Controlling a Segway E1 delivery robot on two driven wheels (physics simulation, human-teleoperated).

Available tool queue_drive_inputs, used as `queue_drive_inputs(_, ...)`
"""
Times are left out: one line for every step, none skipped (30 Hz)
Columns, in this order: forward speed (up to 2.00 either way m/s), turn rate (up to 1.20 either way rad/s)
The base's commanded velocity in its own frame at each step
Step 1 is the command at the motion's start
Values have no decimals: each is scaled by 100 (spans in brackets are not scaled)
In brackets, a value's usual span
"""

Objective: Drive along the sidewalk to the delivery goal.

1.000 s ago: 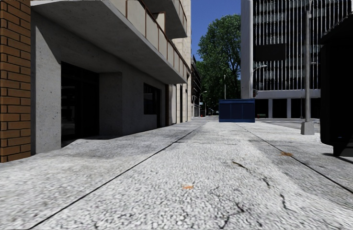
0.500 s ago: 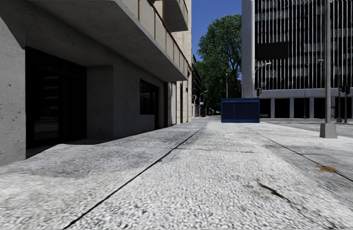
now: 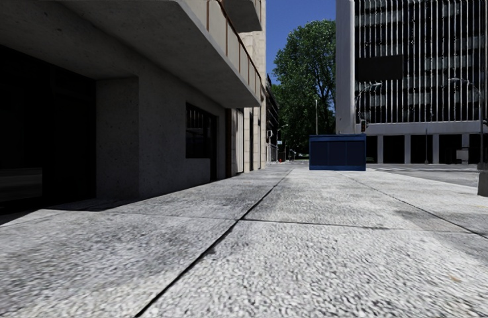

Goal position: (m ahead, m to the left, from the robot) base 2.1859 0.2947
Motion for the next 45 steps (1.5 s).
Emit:
queue_drive_inputs(200,0)
queue_drive_inputs(200,0)
queue_drive_inputs(200,0)
queue_drive_inputs(200,0)
queue_drive_inputs(200,0)
queue_drive_inputs(200,0)
queue_drive_inputs(200,0)
queue_drive_inputs(200,0)
queue_drive_inputs(200,0)
queue_drive_inputs(200,0)
queue_drive_inputs(200,0)
queue_drive_inputs(200,0)
queue_drive_inputs(200,0)
queue_drive_inputs(200,0)
queue_drive_inputs(200,0)
queue_drive_inputs(200,0)
queue_drive_inputs(200,0)
queue_drive_inputs(200,0)
queue_drive_inputs(200,0)
queue_drive_inputs(200,0)
queue_drive_inputs(200,0)
queue_drive_inputs(200,0)
queue_drive_inputs(200,0)
queue_drive_inputs(200,0)
queue_drive_inputs(200,0)
queue_drive_inputs(180,0)
queue_drive_inputs(180,0)
queue_drive_inputs(100,0)
queue_drive_inputs(79,0)
queue_drive_inputs(53,0)
queue_drive_inputs(37,0)
queue_drive_inputs(37,0)
queue_drive_inputs(19,0)
queue_drive_inputs(10,0)
queue_drive_inputs(0,0)
queue_drive_inputs(0,0)
queue_drive_inputs(0,0)
queue_drive_inputs(0,0)
queue_drive_inputs(0,0)
queue_drive_inputs(0,0)
queue_drive_inputs(0,0)
queue_drive_inputs(0,0)
queue_drive_inputs(0,0)
queue_drive_inputs(0,0)
queue_drive_inputs(0,0)
